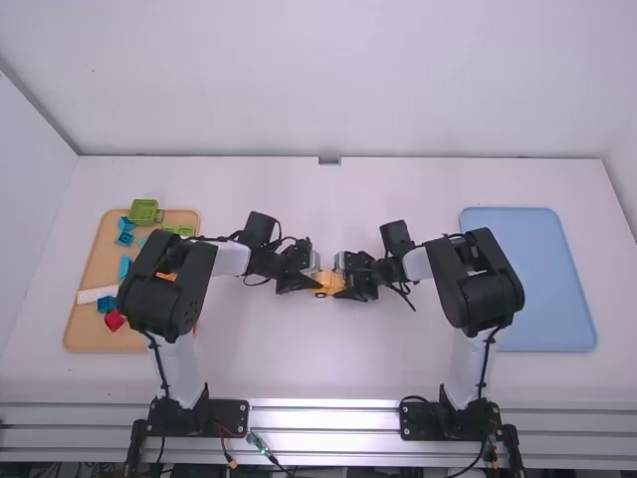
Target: Assemble lego blocks to make yellow taxi
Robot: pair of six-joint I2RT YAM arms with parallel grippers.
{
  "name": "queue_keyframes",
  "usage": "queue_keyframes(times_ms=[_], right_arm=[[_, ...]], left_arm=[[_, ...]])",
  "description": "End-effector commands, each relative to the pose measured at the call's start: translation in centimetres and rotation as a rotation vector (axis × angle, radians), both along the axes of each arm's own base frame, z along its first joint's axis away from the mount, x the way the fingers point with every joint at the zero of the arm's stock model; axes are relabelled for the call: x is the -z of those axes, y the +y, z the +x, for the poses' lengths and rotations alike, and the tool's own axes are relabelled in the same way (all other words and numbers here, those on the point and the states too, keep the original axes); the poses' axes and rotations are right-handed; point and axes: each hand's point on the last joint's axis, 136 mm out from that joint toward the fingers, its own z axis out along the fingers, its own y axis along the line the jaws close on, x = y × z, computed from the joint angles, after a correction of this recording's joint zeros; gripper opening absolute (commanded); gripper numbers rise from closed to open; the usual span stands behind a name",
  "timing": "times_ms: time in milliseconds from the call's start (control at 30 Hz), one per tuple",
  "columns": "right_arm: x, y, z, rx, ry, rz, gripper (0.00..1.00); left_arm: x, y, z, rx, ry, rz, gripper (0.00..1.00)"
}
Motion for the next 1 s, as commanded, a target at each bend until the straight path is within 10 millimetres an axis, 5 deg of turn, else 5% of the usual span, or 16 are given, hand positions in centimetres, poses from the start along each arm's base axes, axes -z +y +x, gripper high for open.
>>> queue_keyframes(times_ms=[0,333,667,767,967], right_arm=[[0.18,0.33,-0.10,-0.008,0.011,0.002,0.58],[0.18,0.34,-0.11,-0.009,0.011,0.002,0.58],[0.17,0.34,-0.11,-0.009,0.010,0.002,0.58],[0.18,0.34,-0.11,-0.009,0.010,0.002,0.58],[0.18,0.34,-0.11,-0.009,0.010,0.002,0.58]], left_arm=[[2.28,0.01,-0.66,-0.015,0.038,0.094,0.02],[2.33,0.02,-0.73,-0.015,0.040,0.096,0.15],[2.48,0.13,-1.14,-0.014,0.064,0.103,0.17],[2.52,0.18,-1.17,-0.015,0.066,0.106,0.07],[2.62,0.24,-1.36,-0.015,0.076,0.110,0.08]])
